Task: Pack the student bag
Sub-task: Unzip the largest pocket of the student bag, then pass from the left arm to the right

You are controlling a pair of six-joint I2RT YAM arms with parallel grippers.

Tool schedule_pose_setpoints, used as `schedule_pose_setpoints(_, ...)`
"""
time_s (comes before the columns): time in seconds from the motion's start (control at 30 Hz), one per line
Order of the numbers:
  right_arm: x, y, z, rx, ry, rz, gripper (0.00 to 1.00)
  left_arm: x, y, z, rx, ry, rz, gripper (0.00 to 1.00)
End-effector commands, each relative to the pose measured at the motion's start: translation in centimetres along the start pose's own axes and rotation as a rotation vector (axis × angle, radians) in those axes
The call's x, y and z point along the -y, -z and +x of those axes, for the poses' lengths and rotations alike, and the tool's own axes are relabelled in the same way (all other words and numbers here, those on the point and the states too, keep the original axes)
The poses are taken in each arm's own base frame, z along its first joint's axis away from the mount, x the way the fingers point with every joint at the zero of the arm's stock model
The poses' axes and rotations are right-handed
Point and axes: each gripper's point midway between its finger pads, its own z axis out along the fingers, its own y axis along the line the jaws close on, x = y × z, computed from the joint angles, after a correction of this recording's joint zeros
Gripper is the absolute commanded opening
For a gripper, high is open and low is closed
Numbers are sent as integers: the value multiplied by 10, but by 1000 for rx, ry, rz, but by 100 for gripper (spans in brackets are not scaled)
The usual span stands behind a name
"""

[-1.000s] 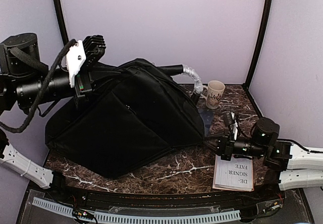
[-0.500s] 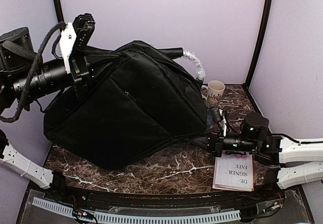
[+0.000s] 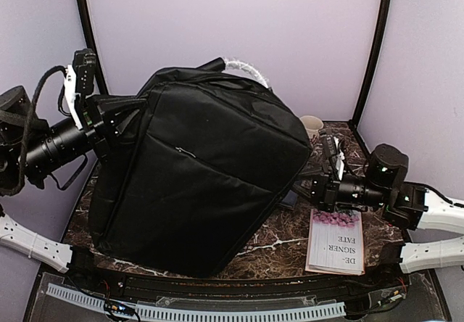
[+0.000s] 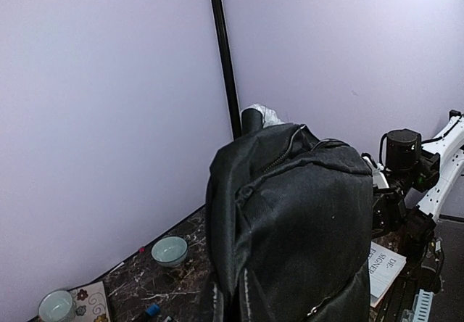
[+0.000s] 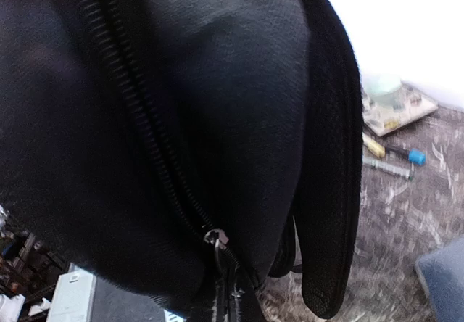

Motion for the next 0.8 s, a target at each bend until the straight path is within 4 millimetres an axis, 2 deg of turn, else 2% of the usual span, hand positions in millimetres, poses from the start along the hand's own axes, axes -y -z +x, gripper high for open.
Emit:
schedule_pose_setpoints(0.0,28,0,34,-85,-78,118,34,-3,3,3,31,129,-11,0)
schedule_pose_setpoints(0.03,34,1,37,-110,-78,153,47,-3,6,5,28,132,-6,0)
schedule_pose_setpoints(0.1,38,5,35,-150,-35,205,63,-4,12,2,35,136,12,0)
schedule_pose_setpoints(0.23,35,21,14,-178,133,269,82,-5,22,1,6,124,42,0)
schedule_pose_setpoints(0.33,13,33,-4,-206,233,219,97,-1,27,7,-44,114,79,0)
schedule_pose_setpoints(0.43,-4,44,-4,-283,267,167,99,5,30,11,-80,112,123,0)
schedule_pose_setpoints(0.57,-21,47,-22,-266,273,120,97,15,30,17,-119,109,174,0)
schedule_pose_setpoints(0.67,-34,36,-41,-231,274,67,94,24,28,19,-131,104,216,0)
schedule_pose_setpoints(0.77,-39,19,-50,-258,285,29,90,30,23,21,-141,86,231,0)
